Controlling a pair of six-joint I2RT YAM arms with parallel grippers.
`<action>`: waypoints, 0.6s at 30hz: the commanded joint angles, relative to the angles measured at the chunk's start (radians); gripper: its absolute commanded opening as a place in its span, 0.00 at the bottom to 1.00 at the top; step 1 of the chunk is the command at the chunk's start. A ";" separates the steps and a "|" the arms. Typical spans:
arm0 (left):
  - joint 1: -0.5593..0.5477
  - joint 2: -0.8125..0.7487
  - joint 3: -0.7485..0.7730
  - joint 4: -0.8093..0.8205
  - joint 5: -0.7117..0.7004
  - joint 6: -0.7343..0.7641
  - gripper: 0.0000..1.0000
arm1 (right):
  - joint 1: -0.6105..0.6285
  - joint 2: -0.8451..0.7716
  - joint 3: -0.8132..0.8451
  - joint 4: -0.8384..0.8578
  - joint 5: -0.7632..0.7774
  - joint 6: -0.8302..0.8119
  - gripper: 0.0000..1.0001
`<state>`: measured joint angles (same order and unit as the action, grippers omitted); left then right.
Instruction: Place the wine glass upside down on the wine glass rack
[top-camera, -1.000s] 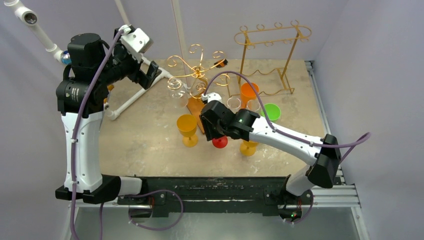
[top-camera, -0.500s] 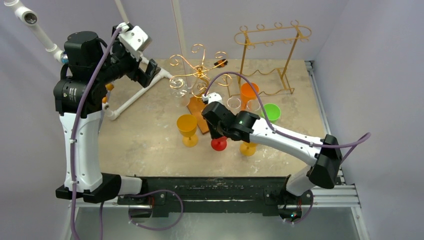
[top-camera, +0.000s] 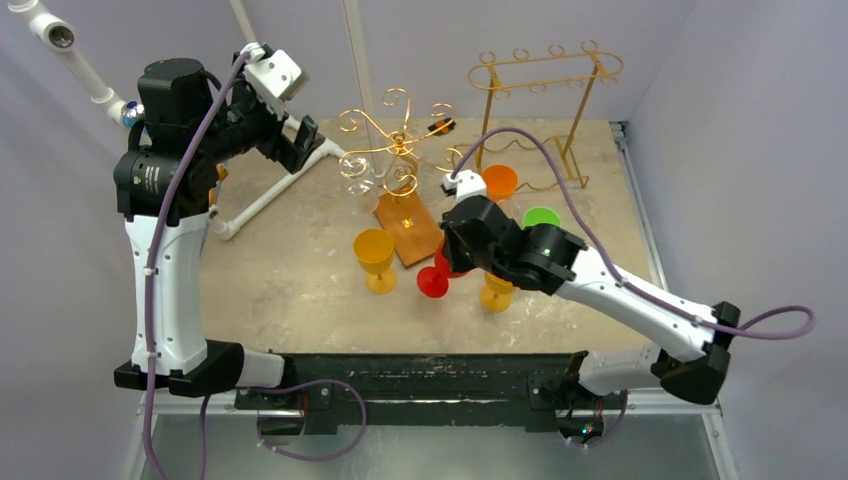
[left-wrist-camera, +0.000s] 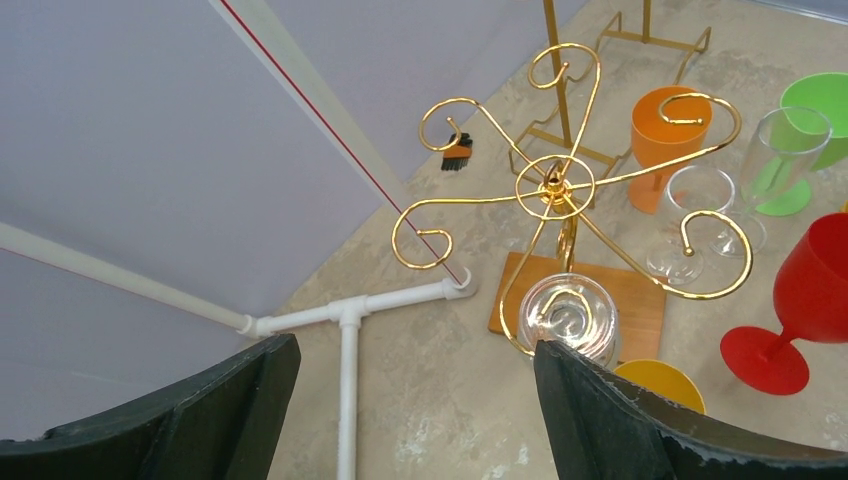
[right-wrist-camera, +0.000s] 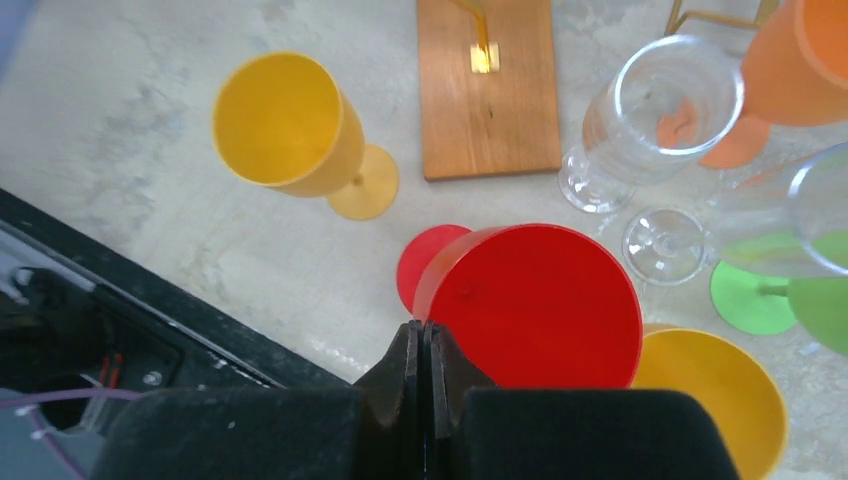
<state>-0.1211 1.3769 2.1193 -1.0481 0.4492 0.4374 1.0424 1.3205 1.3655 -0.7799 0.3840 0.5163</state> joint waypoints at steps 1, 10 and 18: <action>-0.003 -0.010 0.033 -0.132 -0.117 -0.157 0.94 | 0.002 -0.128 0.135 -0.054 -0.004 0.003 0.00; -0.003 -0.018 0.032 -0.146 0.052 -0.199 0.95 | 0.001 -0.154 0.528 -0.129 -0.079 -0.014 0.00; -0.004 -0.039 0.007 -0.110 0.310 -0.293 0.98 | 0.002 -0.068 0.688 0.037 -0.044 -0.088 0.00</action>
<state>-0.1211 1.3754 2.1204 -1.1263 0.6895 0.3279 1.0424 1.2110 2.0426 -0.8543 0.3244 0.4763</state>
